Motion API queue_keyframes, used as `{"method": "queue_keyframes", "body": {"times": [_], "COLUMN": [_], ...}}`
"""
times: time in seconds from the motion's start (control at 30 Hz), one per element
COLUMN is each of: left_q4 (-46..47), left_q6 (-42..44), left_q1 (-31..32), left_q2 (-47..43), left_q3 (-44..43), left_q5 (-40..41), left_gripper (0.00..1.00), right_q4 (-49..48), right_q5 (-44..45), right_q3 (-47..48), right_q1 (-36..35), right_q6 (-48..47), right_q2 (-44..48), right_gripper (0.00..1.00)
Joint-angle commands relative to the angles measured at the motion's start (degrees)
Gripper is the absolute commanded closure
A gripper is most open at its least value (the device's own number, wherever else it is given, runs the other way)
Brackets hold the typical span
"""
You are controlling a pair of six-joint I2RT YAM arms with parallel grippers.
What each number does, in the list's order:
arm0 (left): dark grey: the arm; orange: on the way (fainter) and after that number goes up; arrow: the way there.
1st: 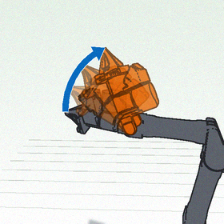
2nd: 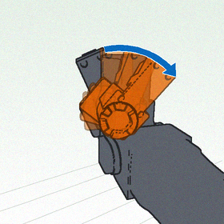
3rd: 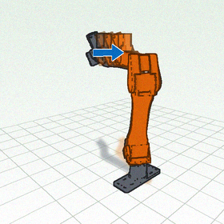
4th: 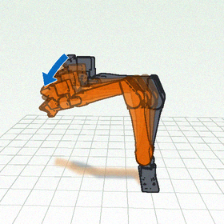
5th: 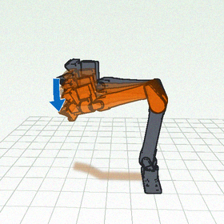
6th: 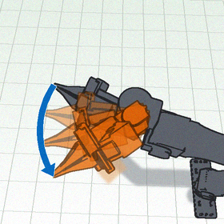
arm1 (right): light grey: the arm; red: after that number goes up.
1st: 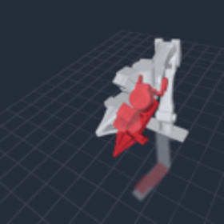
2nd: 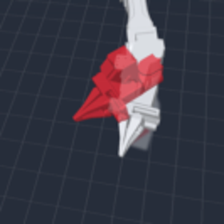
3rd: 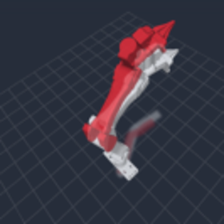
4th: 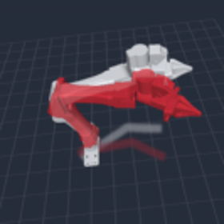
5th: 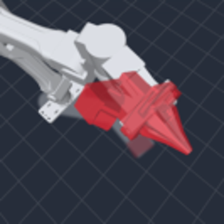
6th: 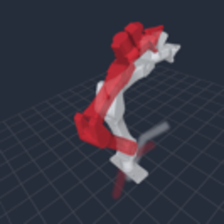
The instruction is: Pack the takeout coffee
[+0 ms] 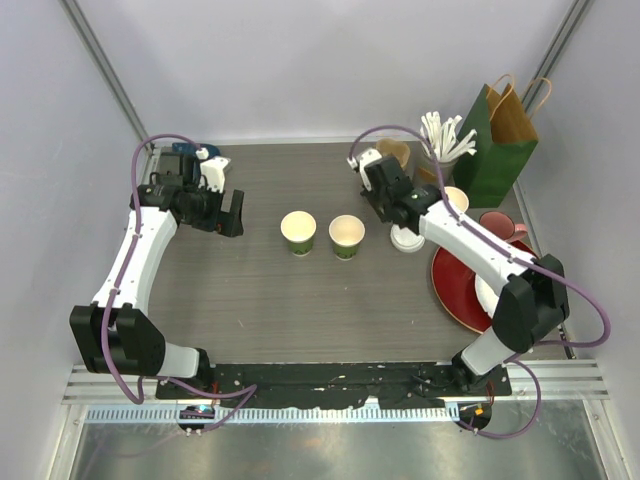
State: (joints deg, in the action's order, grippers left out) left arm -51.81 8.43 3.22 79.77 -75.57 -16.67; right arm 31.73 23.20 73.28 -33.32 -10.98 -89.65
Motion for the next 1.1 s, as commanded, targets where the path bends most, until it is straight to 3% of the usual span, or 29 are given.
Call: {"method": "queue_keyframes", "body": {"times": [0.0,0.13,0.3,0.5,0.9,1.0,1.07], "left_q4": [-0.7,-0.6,0.0,0.6,1.5,2.2,2.0], "left_q6": [0.6,0.3,-0.5,-0.7,-0.9,-1.8,-3.8], "left_q1": [-0.4,-0.4,-0.4,-0.4,-0.4,-0.2,0.3], "left_q2": [-0.8,-0.8,-0.8,-0.6,1.3,4.0,10.0], "left_q3": [-0.8,-0.7,-0.7,0.2,-0.1,-3.2,-10.4], "left_q5": [-1.5,-1.5,-1.0,0.1,0.2,0.4,2.2], "left_gripper": [0.0,0.0,0.0,0.0,0.0,0.0,0.02], "right_q4": [9.3,13.3,19.6,25.3,15.8,12.6,8.6], "right_q5": [-8.9,-19.3,-28.6,-20.4,-22.3,-22.2,-22.2], "right_q3": [13.4,21.0,33.7,44.5,38.3,35.2,31.4], "right_q1": [-0.7,-5.0,-11.0,-12.8,-8.9,-7.0,-5.9], "right_q6": [-0.2,-2.8,-8.2,-9.9,-2.9,0.3,3.1], "right_q2": [2.2,-0.5,-10.3,-21.4,-15.9,-13.7,-11.1], "right_gripper": [0.99,0.99,0.99,0.99,0.99,0.98,0.96]}}
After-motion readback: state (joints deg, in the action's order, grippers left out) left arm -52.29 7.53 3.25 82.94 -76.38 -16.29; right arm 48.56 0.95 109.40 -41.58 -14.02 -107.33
